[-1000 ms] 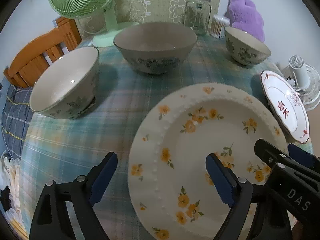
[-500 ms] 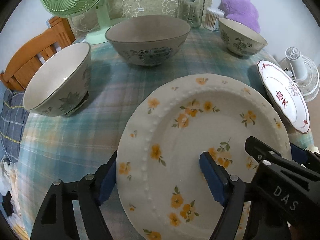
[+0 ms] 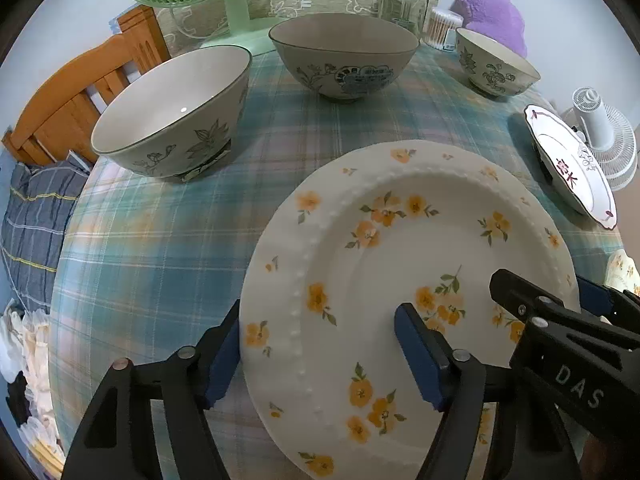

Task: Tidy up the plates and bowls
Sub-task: 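Grasp the beaded-rim plate's rim with the left tool while the right tool grasps it, then lift and carry the beaded-rim plate with both tools over the scalloped plate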

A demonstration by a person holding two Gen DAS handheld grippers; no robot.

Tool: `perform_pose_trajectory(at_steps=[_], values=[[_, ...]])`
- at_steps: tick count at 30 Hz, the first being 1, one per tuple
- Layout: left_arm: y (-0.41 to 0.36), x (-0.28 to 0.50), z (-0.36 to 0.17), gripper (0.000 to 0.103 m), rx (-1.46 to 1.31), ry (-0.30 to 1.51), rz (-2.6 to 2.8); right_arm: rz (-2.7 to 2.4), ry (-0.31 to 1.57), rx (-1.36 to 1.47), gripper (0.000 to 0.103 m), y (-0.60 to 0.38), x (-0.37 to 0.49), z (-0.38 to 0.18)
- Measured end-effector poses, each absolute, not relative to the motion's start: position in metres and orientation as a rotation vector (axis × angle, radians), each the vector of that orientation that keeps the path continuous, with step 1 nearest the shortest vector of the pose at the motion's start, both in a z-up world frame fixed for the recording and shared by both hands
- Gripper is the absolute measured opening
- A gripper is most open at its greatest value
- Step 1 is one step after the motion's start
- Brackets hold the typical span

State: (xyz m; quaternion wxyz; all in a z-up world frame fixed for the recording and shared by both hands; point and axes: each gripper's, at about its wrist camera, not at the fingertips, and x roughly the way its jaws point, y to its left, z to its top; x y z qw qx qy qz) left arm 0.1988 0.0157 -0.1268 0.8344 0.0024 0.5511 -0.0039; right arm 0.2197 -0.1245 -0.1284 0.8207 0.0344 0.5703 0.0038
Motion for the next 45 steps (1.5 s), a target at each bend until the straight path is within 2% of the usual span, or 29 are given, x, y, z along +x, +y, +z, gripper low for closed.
perform_pose_trajectory(at_steps=[4,8,16,33,45], values=[[0.014,0.2,-0.126,0.074,0.01,1.17,0.001,-0.003,1.226,0.069,0.072,-0.123,0.221,-0.13],[0.014,0.203,-0.126,0.074,-0.001,1.17,0.011,-0.039,1.233,0.056,0.066,-0.122,0.225,-0.132],[0.016,0.204,-0.124,0.073,-0.006,1.17,0.013,-0.052,1.233,0.065,0.066,-0.126,0.226,-0.131],[0.027,0.173,-0.078,0.072,-0.009,1.103,-0.039,-0.123,1.18,0.076,0.066,-0.113,0.191,-0.08],[0.007,0.143,-0.046,0.072,0.033,1.057,-0.025,-0.138,1.127,0.152,0.066,-0.133,0.152,-0.054]])
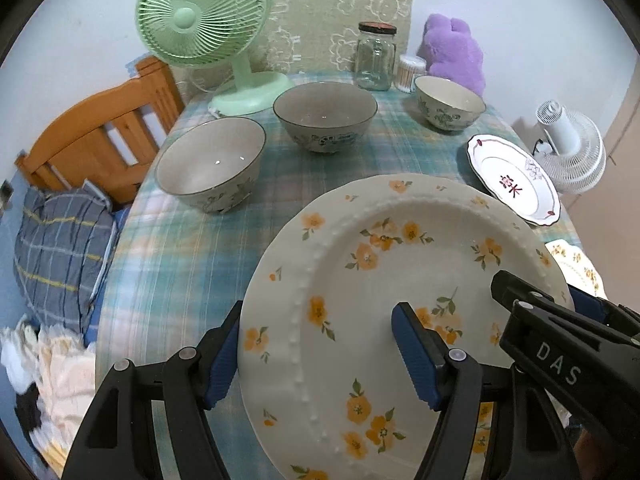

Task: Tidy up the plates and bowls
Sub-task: 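Lift and carry the beaded-rim plate with both tools over the scalloped plate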

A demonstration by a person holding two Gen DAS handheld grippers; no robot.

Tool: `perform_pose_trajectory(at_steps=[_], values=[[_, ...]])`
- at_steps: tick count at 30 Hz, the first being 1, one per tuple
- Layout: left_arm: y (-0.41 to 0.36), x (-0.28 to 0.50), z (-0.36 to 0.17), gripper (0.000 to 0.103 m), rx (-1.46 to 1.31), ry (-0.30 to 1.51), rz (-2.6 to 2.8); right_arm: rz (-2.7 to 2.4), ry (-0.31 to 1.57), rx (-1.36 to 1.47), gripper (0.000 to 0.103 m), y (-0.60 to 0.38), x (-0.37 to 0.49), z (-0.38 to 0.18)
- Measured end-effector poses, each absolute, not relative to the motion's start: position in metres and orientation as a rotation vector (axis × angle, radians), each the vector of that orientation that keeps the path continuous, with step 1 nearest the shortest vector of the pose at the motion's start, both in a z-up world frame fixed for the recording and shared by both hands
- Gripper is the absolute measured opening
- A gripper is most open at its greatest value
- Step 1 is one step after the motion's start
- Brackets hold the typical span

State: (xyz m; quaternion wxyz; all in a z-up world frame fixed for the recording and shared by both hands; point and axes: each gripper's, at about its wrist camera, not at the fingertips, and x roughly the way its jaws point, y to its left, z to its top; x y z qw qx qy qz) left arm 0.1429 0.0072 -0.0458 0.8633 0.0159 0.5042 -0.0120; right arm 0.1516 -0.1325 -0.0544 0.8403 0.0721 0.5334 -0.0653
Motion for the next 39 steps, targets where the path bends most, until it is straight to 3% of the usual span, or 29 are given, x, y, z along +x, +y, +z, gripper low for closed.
perform_pose_trajectory(at_steps=[14,39], values=[[-0.061,0.126,-0.04,0.072,-0.014,1.062,0.006,-0.105,1.124,0.115,0.066,-0.201,0.134,-0.04],[-0.183,0.128,-0.076,0.071,-0.013,1.124,-0.074,-0.164,1.177,0.082,0.066,-0.325,0.127,-0.071]])
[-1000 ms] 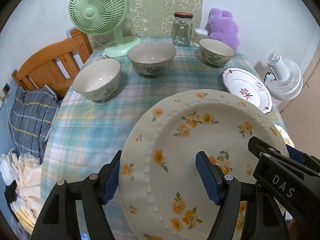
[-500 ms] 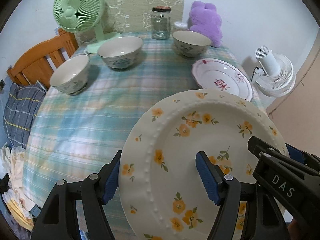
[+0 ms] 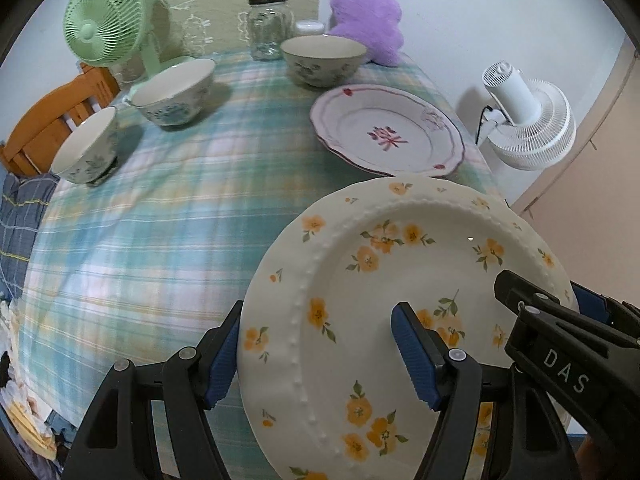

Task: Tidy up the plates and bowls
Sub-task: 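Lift and carry the beaded-rim plate with both tools over the scalloped plate, then lower the beaded-rim plate onto the scalloped plate and open both tools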

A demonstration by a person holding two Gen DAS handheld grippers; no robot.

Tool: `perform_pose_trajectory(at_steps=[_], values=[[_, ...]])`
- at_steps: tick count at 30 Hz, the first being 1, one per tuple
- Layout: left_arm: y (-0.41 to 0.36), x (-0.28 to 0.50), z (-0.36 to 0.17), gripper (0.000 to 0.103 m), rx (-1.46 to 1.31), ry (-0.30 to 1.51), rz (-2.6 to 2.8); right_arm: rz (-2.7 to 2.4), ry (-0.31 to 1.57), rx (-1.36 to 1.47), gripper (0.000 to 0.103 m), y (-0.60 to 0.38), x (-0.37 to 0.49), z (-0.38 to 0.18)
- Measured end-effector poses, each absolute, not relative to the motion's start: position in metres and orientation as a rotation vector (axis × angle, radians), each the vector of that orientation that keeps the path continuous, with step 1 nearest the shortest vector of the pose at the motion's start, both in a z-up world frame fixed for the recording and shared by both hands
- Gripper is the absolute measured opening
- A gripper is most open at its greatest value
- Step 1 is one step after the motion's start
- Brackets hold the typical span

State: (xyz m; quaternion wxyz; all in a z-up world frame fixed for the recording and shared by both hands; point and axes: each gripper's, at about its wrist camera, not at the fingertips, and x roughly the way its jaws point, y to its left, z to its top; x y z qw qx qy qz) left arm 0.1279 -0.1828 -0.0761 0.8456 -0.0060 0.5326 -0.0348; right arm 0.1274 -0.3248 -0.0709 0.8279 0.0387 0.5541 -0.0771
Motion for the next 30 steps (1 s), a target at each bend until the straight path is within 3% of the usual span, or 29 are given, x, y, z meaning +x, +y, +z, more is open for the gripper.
perform_pose_trajectory(at_steps=[30], values=[[-0.231,0.136,-0.111,0.075,0.076,1.173,-0.091,-0.212,1.213,0.096,0.062,-0.375,0.125,-0.108]])
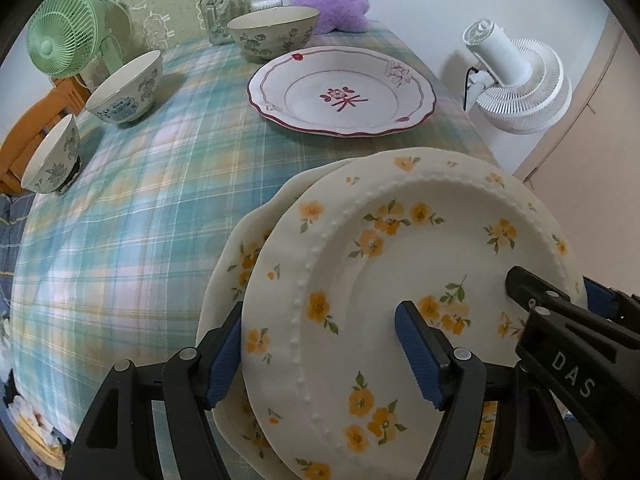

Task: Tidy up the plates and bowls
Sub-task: 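Lower the beaded-rim plate onto the scalloped plate and open both tools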

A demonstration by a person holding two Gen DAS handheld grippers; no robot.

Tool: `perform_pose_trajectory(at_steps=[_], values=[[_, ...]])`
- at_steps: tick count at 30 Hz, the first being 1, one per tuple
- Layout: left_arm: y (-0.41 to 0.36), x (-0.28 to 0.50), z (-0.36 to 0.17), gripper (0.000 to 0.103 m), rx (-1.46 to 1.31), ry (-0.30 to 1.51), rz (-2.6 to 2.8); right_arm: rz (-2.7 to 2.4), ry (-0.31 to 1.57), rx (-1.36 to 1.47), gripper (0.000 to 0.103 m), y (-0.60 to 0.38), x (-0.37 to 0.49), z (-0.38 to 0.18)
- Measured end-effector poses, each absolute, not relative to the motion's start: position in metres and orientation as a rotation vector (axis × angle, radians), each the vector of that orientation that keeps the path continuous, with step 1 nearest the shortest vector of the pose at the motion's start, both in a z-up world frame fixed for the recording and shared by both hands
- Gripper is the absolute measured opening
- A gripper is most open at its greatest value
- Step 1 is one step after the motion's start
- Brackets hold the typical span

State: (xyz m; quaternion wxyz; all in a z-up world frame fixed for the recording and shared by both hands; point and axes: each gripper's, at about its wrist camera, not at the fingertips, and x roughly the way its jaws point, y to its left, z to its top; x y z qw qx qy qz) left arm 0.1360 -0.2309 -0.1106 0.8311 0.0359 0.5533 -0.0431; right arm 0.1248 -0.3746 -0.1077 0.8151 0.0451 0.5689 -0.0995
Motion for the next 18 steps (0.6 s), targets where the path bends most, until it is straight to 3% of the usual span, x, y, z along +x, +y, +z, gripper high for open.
perform_pose_trajectory(at_steps=[11,15,18], values=[[-0.241,0.131,-0.111,0.081,0.153,1.154,-0.031,-0.192,1.193,0.051,0.055,-0.373,0.117,-0.102],[-0.234,0.13,-0.104,0.084,0.114,1.143,-0.01,-0.181,1.195,0.026,0.045,-0.373,0.116,-0.099],[-0.231,0.128,-0.1,0.084,0.098,1.136,0.0,-0.163,1.201,0.021,0.044,-0.371,0.118,-0.099]])
